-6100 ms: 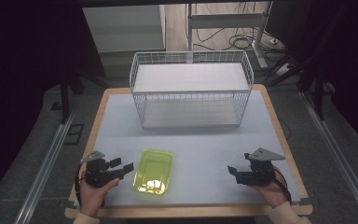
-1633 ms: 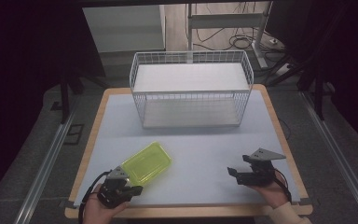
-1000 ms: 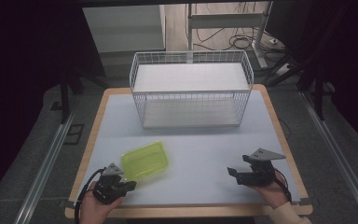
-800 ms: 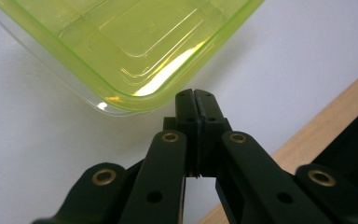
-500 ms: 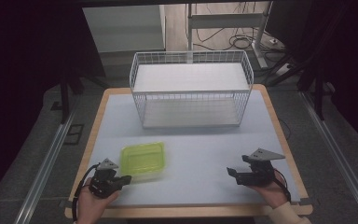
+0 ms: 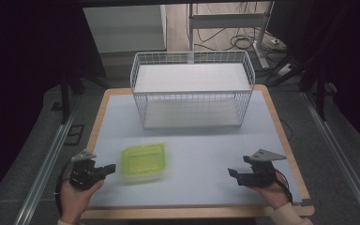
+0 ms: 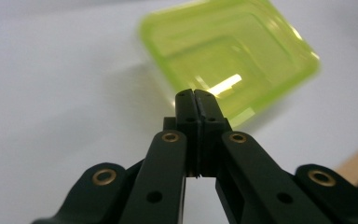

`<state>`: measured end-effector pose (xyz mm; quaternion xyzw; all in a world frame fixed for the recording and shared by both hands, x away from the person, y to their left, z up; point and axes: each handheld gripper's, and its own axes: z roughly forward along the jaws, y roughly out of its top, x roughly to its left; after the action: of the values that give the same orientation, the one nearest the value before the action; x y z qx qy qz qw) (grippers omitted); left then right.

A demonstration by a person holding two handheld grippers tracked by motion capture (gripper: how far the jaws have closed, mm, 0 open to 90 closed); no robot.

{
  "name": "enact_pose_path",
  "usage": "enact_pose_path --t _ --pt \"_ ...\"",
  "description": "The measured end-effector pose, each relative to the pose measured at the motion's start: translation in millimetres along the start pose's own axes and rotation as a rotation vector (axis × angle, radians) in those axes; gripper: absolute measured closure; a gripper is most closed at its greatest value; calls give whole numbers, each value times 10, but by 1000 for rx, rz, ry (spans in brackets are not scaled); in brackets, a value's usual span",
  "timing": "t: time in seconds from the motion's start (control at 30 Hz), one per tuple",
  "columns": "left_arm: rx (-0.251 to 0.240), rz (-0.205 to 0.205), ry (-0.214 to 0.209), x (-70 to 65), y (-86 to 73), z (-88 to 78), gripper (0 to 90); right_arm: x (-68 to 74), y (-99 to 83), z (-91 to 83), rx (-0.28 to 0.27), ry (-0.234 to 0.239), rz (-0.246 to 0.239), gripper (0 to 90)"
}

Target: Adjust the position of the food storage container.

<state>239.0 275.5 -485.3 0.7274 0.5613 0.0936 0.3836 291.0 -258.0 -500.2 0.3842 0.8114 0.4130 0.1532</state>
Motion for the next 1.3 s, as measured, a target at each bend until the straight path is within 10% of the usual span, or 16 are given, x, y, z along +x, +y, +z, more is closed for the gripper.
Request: enact_pose_path --t 0.33,1.3 --pt "67 -89 -38 316 -25 400 900 3 -2 8 7 1 -6 191" --pt "105 -68 -134 74 145 837 900 12 -4 12 10 -3 -10 192"
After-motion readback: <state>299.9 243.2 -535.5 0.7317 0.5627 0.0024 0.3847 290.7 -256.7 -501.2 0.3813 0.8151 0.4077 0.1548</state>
